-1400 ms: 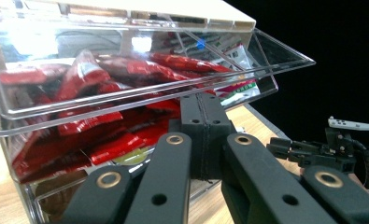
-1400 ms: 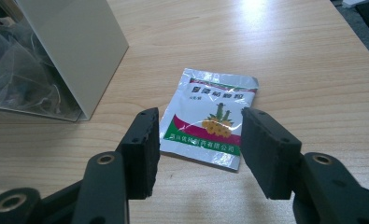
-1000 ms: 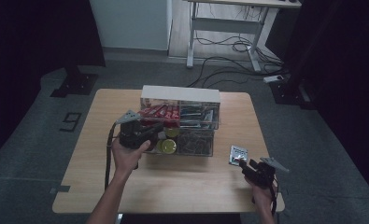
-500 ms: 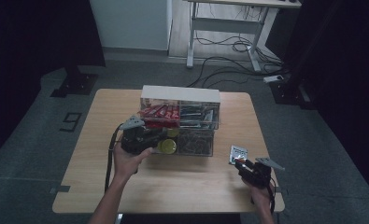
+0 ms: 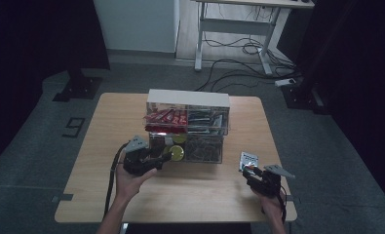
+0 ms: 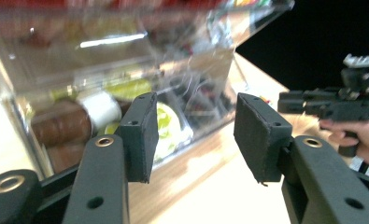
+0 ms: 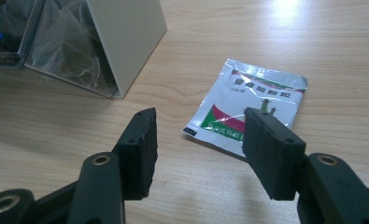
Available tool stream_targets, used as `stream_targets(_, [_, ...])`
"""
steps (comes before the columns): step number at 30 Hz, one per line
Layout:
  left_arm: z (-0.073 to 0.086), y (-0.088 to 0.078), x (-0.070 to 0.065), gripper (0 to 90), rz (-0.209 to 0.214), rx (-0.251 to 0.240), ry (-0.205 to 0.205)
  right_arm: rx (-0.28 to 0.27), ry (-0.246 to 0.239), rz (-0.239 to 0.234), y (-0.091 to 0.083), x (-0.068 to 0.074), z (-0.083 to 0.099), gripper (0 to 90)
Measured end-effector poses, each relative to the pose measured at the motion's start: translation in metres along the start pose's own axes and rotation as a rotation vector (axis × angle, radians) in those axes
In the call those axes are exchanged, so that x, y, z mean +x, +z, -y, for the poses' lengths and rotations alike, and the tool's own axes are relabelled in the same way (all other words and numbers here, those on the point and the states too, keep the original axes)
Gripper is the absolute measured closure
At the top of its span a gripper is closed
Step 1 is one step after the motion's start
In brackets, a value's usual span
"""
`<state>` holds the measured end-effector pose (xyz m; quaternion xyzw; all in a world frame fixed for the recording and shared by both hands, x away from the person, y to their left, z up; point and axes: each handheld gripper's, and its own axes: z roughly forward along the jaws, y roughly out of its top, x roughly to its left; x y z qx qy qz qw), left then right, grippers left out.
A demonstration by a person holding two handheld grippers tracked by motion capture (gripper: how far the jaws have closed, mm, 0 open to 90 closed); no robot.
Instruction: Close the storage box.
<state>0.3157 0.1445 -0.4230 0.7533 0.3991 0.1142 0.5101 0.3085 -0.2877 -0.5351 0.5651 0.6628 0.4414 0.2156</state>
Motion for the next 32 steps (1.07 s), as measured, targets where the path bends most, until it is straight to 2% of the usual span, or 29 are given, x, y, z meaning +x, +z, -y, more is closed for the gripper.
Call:
stream_targets(1, [0.000,0.000,0.000,49.7,0.000,0.000,0.000,0.000,0.000,0.000,0.000,0.000,0.000,44.1])
stream_targets(3, [0.013,0.001,0.002,49.5,-0.013,0.002,-0.007,0.005,-0.018,-0.007,0.000,0.002,0.001,43.0])
stream_targets(6, [0.025,0.003,0.006,49.6,-0.047,0.008,0.011,0.011,-0.029,-0.013,0.001,0.003,0.001,42.1])
stream_targets(9, [0.034,0.005,0.009,49.5,-0.054,0.013,0.005,0.014,-0.034,-0.018,0.001,0.004,0.002,41.8])
stream_targets(11, [0.045,0.007,0.015,49.5,-0.073,0.036,0.002,0.022,-0.045,-0.024,0.001,0.004,0.002,41.5])
stream_targets(17, [0.061,0.009,0.025,48.8,-0.098,0.068,-0.012,0.035,-0.053,-0.027,0.004,0.004,0.004,40.7])
stream_targets(19, [0.070,0.014,0.033,48.5,-0.139,0.098,0.000,0.043,-0.058,-0.025,0.006,0.005,0.006,40.6])
stream_targets(20, [0.075,0.015,0.037,48.3,-0.147,0.111,-0.009,0.044,-0.061,-0.026,0.006,0.005,0.006,40.6])
stream_targets(23, [0.082,0.019,0.044,48.3,-0.157,0.132,-0.023,0.052,-0.066,-0.028,0.008,0.007,0.007,40.5])
stream_targets(27, [0.085,0.020,0.048,48.2,-0.157,0.135,-0.034,0.057,-0.070,-0.027,0.009,0.008,0.007,40.5])
stream_targets(32, [0.087,0.024,0.049,46.1,-0.172,0.137,-0.020,0.045,-0.085,-0.023,0.011,0.011,0.007,40.6])
